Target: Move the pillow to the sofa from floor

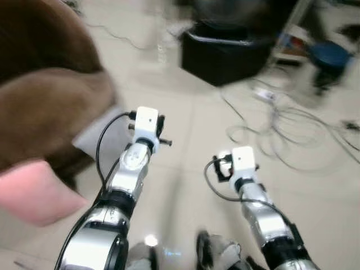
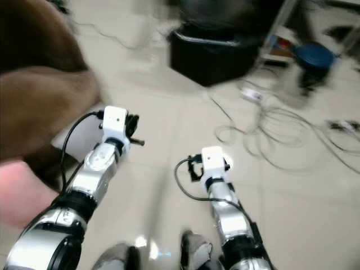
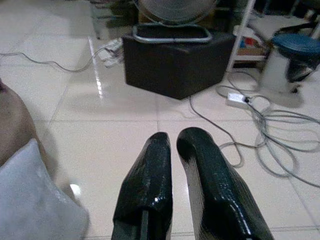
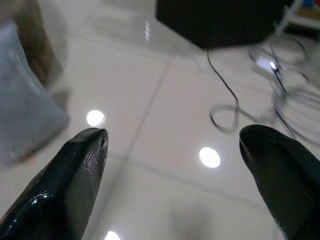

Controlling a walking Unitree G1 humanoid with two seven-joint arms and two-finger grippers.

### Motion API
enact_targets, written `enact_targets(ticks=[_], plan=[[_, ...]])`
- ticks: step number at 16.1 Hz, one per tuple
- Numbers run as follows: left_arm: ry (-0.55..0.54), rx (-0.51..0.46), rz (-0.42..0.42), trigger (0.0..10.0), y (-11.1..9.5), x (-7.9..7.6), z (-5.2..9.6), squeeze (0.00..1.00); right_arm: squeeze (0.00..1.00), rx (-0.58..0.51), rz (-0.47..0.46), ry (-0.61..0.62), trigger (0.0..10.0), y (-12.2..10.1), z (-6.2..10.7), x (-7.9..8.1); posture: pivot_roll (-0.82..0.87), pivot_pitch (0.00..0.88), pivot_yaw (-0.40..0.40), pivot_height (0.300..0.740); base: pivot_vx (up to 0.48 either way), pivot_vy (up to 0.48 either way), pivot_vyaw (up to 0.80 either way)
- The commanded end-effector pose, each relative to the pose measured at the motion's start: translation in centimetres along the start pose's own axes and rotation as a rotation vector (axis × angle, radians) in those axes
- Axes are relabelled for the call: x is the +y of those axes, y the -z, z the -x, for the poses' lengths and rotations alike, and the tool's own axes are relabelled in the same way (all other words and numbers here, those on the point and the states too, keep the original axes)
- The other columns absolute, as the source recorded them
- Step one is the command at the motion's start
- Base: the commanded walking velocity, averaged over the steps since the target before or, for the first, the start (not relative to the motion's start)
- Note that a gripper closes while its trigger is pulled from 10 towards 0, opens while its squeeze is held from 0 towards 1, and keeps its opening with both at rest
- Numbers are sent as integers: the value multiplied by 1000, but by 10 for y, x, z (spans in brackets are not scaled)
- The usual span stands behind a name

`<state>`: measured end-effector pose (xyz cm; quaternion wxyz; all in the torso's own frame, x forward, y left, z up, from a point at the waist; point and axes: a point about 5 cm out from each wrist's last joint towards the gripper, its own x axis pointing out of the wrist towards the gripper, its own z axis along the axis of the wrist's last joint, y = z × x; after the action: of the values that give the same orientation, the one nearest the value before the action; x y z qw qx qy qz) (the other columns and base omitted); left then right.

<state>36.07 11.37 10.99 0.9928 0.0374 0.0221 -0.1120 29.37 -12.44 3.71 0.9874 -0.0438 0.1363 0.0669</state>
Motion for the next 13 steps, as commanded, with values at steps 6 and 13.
enact_targets(ticks=[6,13], plan=[[-19,15,-7,10000,2,7,1,0,0,11,-3,-12,10000,1,0,6,-136,201,-16,740,-101,0,0],[-19,16,-7,10000,2,6,2,0,0,13,-1,-9,10000,2,1,5,-139,207,-18,740,0,0,0]])
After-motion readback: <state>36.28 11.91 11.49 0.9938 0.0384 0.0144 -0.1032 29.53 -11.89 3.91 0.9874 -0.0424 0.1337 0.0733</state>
